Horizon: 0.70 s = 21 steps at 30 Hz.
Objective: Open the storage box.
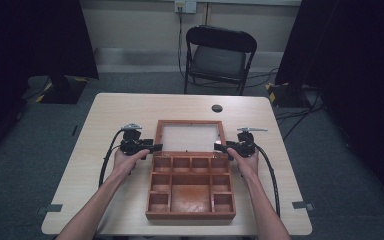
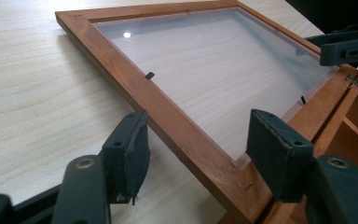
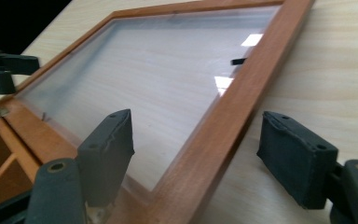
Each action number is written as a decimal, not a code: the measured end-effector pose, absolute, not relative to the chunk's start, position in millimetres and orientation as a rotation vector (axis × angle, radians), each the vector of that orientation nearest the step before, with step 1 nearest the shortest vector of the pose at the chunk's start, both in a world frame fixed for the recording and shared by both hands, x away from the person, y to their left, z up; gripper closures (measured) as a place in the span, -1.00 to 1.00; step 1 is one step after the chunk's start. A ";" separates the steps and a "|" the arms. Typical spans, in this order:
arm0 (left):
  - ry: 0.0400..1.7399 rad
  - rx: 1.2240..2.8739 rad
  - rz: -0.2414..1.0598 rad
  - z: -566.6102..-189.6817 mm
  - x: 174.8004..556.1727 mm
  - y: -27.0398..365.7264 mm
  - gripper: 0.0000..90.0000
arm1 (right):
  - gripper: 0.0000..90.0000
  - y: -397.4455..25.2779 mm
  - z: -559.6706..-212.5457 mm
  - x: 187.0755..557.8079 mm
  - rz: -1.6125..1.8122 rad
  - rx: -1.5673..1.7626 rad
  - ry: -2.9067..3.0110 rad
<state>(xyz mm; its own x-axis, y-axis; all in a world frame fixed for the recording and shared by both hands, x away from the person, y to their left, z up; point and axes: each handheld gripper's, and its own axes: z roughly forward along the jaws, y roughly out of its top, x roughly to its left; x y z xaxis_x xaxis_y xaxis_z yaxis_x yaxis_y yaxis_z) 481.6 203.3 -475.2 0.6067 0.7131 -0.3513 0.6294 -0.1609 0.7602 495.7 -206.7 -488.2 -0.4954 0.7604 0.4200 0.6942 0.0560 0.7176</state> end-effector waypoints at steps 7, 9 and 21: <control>1.091 1.870 0.149 -470.1 474.9 216.6 -0.29 | -0.43 -212.1 -477.5 486.2 1.427 1.481 2.205; 1.095 1.868 0.165 -467.6 471.6 221.6 -0.31 | -0.44 -216.8 -475.1 481.7 1.411 1.470 2.213; 1.153 1.945 0.263 -465.8 438.3 256.7 -0.45 | -0.61 -258.8 -457.0 440.1 1.304 1.444 2.182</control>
